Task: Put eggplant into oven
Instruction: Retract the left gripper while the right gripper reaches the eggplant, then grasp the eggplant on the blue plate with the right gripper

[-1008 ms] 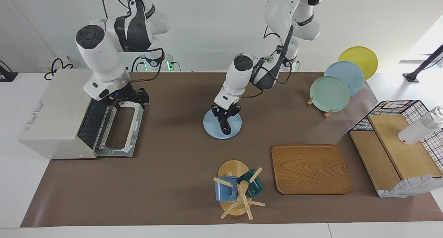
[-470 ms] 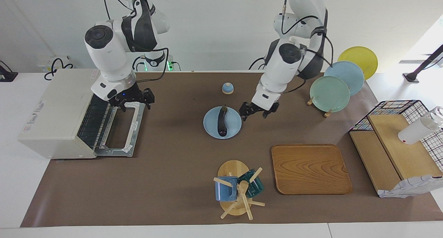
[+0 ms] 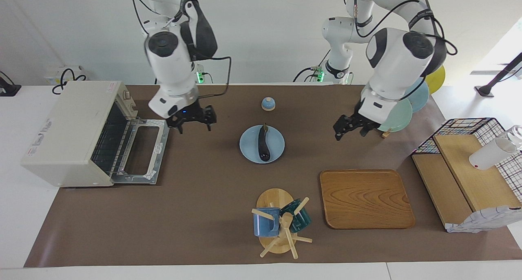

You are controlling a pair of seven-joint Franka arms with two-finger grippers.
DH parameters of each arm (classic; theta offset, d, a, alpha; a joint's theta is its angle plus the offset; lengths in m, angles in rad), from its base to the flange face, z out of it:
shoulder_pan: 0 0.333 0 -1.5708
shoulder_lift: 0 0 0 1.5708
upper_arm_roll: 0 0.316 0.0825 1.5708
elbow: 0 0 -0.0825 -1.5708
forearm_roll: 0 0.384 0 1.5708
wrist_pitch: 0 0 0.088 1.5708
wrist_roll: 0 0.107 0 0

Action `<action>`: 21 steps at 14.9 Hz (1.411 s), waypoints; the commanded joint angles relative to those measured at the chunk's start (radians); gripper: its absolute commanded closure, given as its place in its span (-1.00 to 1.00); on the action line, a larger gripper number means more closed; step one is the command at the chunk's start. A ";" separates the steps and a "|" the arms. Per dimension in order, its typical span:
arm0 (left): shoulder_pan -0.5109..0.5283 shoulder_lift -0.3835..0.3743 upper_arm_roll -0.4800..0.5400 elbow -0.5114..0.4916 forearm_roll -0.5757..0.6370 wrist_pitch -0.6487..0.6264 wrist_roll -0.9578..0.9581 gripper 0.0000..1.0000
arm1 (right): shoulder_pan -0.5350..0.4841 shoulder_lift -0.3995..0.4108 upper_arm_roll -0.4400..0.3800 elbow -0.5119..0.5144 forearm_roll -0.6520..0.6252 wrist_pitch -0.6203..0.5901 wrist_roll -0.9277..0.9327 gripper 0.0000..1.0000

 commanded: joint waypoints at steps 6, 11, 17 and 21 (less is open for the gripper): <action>-0.001 -0.094 -0.015 -0.036 0.044 -0.131 0.066 -1.00 | 0.219 0.313 -0.003 0.213 -0.142 0.113 0.303 -1.00; -0.004 -0.108 -0.023 -0.011 0.076 -0.214 0.077 -1.00 | 0.271 0.322 -0.004 0.105 -0.156 0.248 0.306 -0.32; -0.004 -0.151 -0.021 0.001 0.073 -0.297 0.066 -1.00 | 0.274 0.330 -0.004 0.094 -0.247 0.221 0.295 0.13; 0.004 -0.160 -0.023 -0.039 0.053 -0.208 0.071 -1.00 | 0.273 0.325 -0.004 0.068 -0.281 0.216 0.294 0.37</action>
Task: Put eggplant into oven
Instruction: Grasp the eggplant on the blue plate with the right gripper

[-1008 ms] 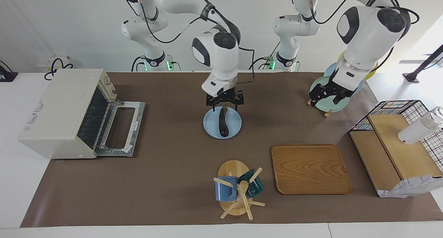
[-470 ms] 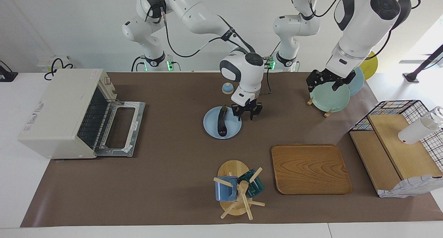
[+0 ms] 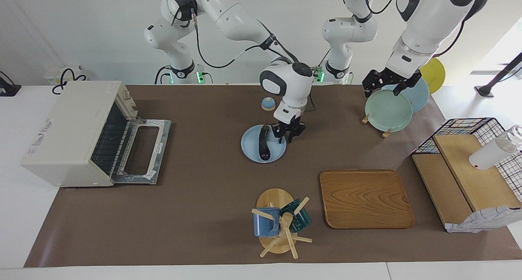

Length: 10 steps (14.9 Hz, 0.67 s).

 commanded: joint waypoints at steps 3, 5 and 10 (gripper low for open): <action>0.005 -0.018 0.004 -0.045 -0.025 0.090 0.002 -1.00 | -0.005 -0.018 0.004 -0.009 -0.028 -0.048 -0.005 1.00; 0.002 -0.008 0.005 -0.045 -0.024 0.098 0.011 -1.00 | -0.006 -0.024 0.004 0.050 -0.057 -0.153 -0.009 1.00; 0.007 0.007 0.000 -0.016 -0.010 0.093 0.013 -1.00 | -0.073 -0.093 -0.008 0.104 -0.095 -0.420 -0.175 1.00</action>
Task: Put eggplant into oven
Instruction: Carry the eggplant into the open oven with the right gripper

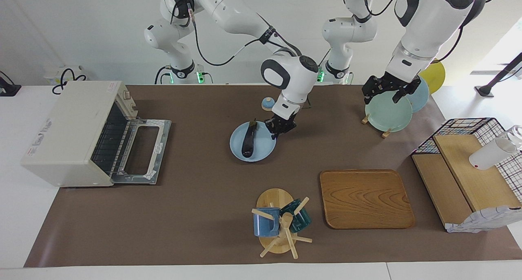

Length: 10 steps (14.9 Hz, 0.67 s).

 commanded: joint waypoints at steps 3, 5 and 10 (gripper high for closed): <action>0.007 0.003 0.000 0.008 0.000 0.007 0.013 -1.00 | -0.137 -0.177 0.004 -0.154 -0.029 -0.116 -0.129 1.00; 0.007 0.002 -0.002 0.006 -0.002 0.005 0.011 -1.00 | -0.248 -0.275 0.006 -0.271 -0.030 -0.103 -0.223 1.00; 0.007 0.001 -0.002 0.003 -0.002 0.000 0.010 -1.00 | -0.518 -0.419 0.006 -0.394 -0.030 -0.073 -0.505 1.00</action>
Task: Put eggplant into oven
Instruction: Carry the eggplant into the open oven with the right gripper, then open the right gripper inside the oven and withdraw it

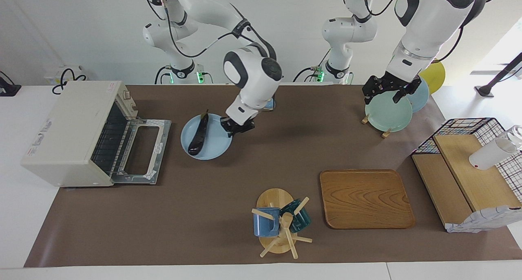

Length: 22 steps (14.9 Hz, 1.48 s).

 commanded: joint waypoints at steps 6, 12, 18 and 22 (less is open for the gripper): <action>0.012 -0.003 -0.011 0.003 -0.002 -0.005 0.006 -1.00 | -0.221 -0.133 0.016 -0.246 -0.015 0.183 -0.168 1.00; 0.012 -0.004 -0.013 -0.002 -0.002 -0.002 0.003 -1.00 | -0.293 -0.134 0.018 -0.269 -0.056 0.219 -0.324 1.00; 0.010 -0.007 -0.005 -0.007 -0.002 -0.002 0.005 -1.00 | -0.359 -0.159 0.019 -0.346 -0.050 0.283 -0.335 1.00; 0.010 -0.007 -0.004 -0.007 -0.002 -0.001 0.005 -1.00 | -0.359 -0.157 0.021 -0.340 -0.036 0.277 -0.332 0.49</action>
